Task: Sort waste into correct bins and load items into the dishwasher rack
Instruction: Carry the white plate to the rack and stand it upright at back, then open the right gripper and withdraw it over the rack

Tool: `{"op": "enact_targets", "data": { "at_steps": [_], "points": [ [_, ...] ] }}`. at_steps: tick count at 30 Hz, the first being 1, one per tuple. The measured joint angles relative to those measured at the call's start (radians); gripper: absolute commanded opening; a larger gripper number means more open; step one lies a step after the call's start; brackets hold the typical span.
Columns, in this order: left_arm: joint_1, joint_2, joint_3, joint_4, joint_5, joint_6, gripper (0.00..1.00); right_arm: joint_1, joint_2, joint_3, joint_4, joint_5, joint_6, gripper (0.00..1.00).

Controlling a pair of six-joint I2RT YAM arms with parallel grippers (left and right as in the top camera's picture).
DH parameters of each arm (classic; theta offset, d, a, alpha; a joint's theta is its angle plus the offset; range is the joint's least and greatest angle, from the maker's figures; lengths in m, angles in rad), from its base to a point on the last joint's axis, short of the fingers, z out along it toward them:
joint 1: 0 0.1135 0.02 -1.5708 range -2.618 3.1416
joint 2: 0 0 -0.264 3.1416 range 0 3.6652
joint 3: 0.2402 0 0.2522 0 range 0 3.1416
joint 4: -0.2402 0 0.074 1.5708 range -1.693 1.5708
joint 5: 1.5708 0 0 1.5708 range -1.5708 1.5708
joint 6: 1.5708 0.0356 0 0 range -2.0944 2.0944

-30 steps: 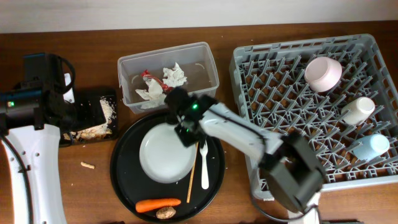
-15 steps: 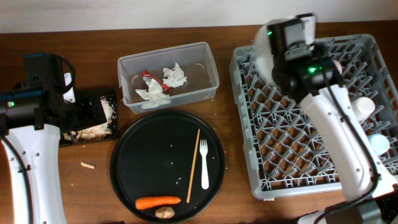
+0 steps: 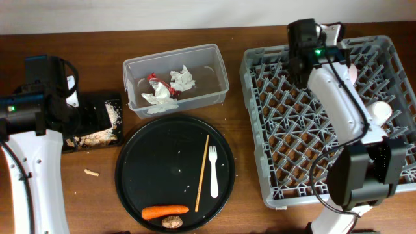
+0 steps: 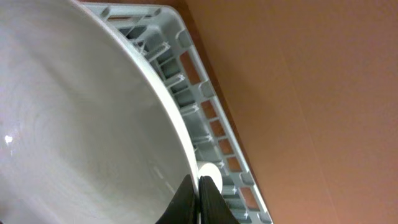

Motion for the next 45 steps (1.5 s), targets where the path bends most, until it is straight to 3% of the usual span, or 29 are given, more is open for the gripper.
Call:
{"op": "enact_targets", "data": {
  "at_steps": [2,4,7,10,13,19,24,30,34,38,42,45],
  "points": [
    [0.000,0.000,0.000,0.001,0.000,0.000,0.99,0.020,0.014,-0.002,-0.005,-0.016,0.022,0.04],
    [0.000,0.000,0.000,0.002,0.000,0.000,0.99,0.039,0.016,-0.011,-0.025,-0.044,0.033,0.12],
    [0.000,0.000,0.000,0.003,0.000,0.000,0.99,0.083,0.016,-0.015,-0.031,-0.141,0.045,0.41],
    [0.000,0.000,0.000,0.004,0.000,0.000,0.99,0.154,0.016,-0.015,-0.052,-0.209,0.050,0.62],
    [0.000,0.000,0.000,0.004,0.000,0.000,0.99,0.214,0.015,-0.016,-0.101,-0.237,0.050,0.70],
    [0.000,0.000,0.000,0.004,0.001,0.000,0.99,0.241,-0.088,-0.021,-0.211,-0.388,0.112,0.72],
    [0.000,0.000,0.000,0.003,0.003,0.000,0.99,0.267,-0.293,-0.020,-0.335,-0.813,0.128,0.72],
    [0.000,0.000,0.000,0.003,0.003,0.000,0.99,0.492,-0.293,-0.076,-0.385,-1.109,0.024,0.79],
    [0.000,0.000,0.000,0.004,0.016,0.000,0.99,0.707,-0.290,-0.216,-0.288,-1.185,-0.057,0.80],
    [0.000,0.000,0.000,-0.001,0.040,0.000,0.99,0.809,-0.286,-0.309,-0.178,-1.183,0.035,0.85],
    [0.000,0.000,-0.005,-0.037,0.150,-0.003,0.99,0.733,-0.297,-0.315,-0.188,-1.106,0.173,0.89],
    [-0.014,0.000,-0.078,-0.063,0.278,-0.008,0.99,0.578,-0.368,-0.316,-0.239,-1.082,0.197,0.91]
  ]
}}
